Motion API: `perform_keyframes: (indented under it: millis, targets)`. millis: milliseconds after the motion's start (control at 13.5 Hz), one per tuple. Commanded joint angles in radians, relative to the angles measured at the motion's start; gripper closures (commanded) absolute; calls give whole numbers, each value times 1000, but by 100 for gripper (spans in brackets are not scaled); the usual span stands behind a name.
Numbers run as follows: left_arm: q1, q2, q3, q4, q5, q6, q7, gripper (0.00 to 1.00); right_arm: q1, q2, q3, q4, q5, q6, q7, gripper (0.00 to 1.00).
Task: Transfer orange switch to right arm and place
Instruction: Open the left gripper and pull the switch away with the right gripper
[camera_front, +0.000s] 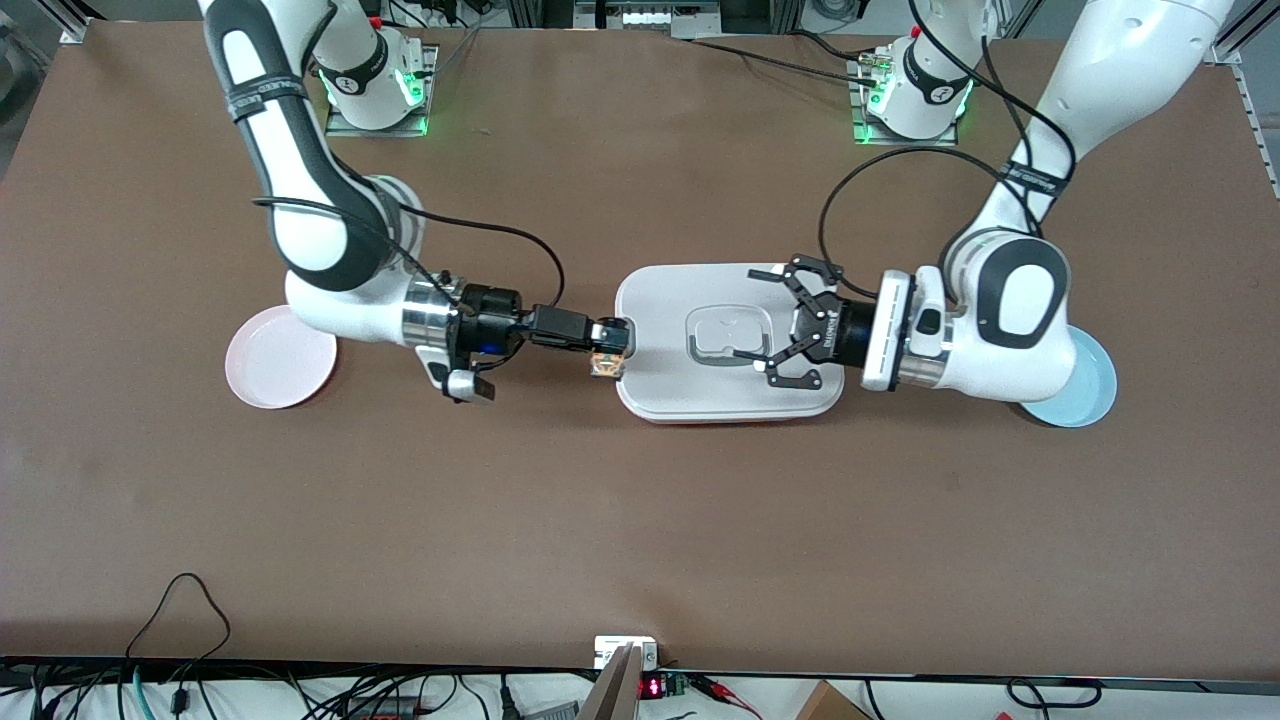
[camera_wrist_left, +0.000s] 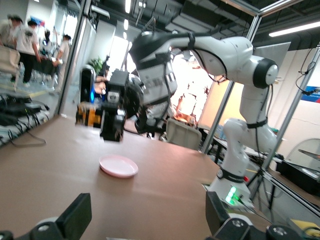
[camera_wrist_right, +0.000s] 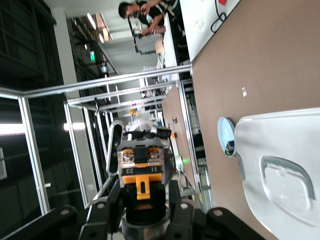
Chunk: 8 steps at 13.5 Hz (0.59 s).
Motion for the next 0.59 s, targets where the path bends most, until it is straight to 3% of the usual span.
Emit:
perform_keyframes:
  millis: [0, 518]
  targets:
    - [22, -54, -5, -8, 144, -47, -172, 0, -87, -12, 7, 6, -68, -123, 44, 100]
    - [53, -67, 4, 53, 605, -223, -708, 0, -316, -15, 7, 130, -506, -451, 129, 100]
